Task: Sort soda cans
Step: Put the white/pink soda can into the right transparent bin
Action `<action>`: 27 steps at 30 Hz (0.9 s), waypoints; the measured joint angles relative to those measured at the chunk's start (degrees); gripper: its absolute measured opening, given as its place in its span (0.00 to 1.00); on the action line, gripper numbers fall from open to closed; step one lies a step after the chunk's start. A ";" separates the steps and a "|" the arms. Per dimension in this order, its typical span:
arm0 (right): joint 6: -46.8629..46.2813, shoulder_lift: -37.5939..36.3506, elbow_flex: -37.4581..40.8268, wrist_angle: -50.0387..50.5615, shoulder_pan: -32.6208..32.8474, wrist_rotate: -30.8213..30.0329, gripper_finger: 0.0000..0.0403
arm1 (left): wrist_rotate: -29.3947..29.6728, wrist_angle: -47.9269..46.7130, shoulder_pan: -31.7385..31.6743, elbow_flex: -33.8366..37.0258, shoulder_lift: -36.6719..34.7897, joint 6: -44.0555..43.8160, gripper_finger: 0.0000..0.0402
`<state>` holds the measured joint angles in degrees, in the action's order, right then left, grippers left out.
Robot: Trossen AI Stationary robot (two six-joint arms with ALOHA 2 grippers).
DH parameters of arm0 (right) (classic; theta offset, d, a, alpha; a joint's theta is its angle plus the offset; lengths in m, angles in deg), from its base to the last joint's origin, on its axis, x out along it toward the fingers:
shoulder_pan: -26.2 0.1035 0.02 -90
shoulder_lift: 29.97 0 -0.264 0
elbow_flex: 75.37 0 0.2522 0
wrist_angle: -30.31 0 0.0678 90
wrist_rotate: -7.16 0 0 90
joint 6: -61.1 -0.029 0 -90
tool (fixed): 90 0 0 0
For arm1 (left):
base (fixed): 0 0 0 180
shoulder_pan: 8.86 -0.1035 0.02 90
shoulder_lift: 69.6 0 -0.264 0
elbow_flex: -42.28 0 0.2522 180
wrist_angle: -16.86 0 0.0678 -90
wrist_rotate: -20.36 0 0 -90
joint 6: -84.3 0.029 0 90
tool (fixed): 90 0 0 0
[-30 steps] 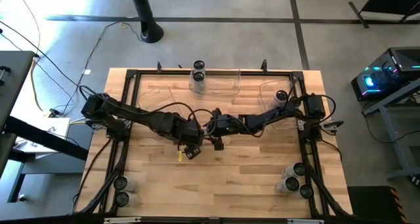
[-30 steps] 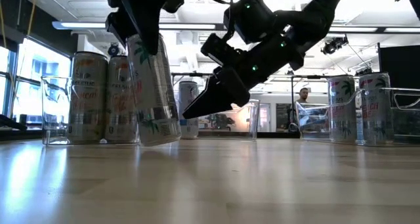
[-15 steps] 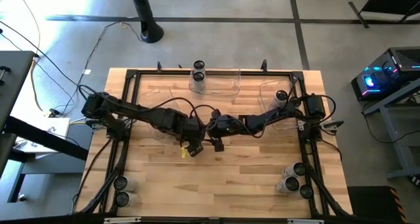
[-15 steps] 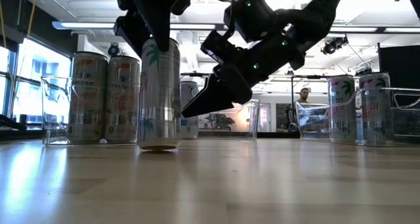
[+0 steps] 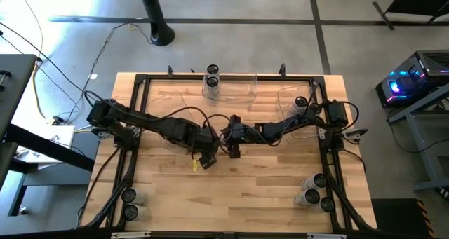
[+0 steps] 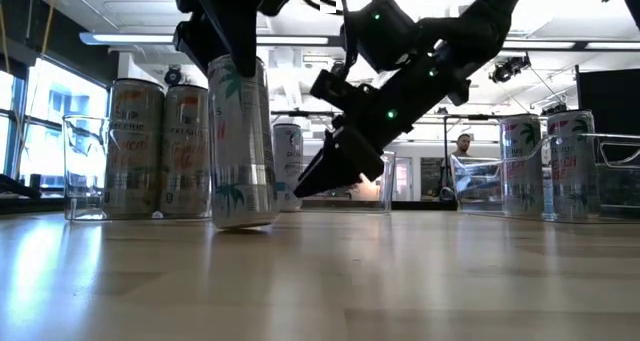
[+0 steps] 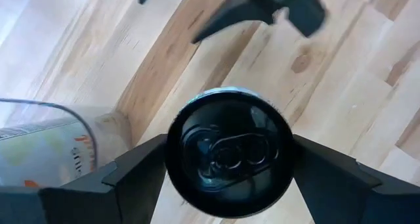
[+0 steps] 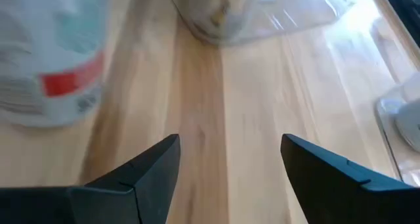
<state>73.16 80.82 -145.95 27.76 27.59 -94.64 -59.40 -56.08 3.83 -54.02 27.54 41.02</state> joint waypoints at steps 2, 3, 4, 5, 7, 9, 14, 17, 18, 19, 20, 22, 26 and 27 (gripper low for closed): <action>0.02 0.00 0.00 0.46 0.00 -0.12 0.64 | 1.75 0.37 0.86 -0.38 0.07 0.05 0.75; 0.01 -0.13 0.00 0.45 0.01 -0.10 0.64 | 2.70 0.39 1.28 -0.83 0.09 0.08 0.75; 0.01 -0.29 0.00 0.44 0.04 -0.10 0.64 | 3.61 0.43 1.61 -1.36 0.09 0.09 0.75; 0.00 -0.42 0.00 0.30 0.04 -0.10 0.64 | 4.63 0.47 1.90 -1.84 0.09 0.10 0.75; 0.04 -1.05 0.00 0.90 0.04 -0.10 0.64 | 6.21 0.45 2.36 -2.65 0.09 0.21 0.75; 0.39 -1.98 0.00 1.38 0.04 -0.09 0.64 | 7.00 0.44 2.82 -3.46 0.09 0.52 0.75; 1.44 -5.60 0.00 3.69 0.24 -0.09 0.64 | 8.48 -0.02 4.29 -5.75 0.09 1.56 0.75; 1.84 -8.21 0.00 5.98 0.26 -0.07 0.64 | 12.99 -0.10 7.07 -6.82 -0.77 1.77 0.75; 1.95 -9.08 0.00 6.94 0.26 -0.08 0.64 | 15.04 -0.36 8.33 -6.88 -1.42 1.17 0.75; 1.96 -9.99 0.12 7.41 0.26 -0.08 0.64 | 17.11 -1.12 9.75 -6.92 -2.35 -0.12 0.75; 1.99 -10.87 0.71 7.24 0.26 -0.05 0.64 | 19.58 -2.45 11.36 -6.93 -3.32 -2.15 0.75; 2.24 -12.84 2.61 6.23 0.26 -0.05 0.64 | 24.60 -5.63 15.11 -6.93 -4.85 -7.02 0.75; 1.91 -17.78 7.83 -0.61 0.82 1.36 0.64 | 33.24 -7.50 23.74 -5.82 -5.84 -13.32 0.75; 1.53 -19.01 9.22 -3.18 1.17 2.29 0.64 | 34.92 -6.85 25.62 -5.13 -5.81 -13.62 0.75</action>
<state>74.69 61.81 -136.73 24.58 28.75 -92.35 -24.48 -62.93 29.46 -59.15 21.73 27.40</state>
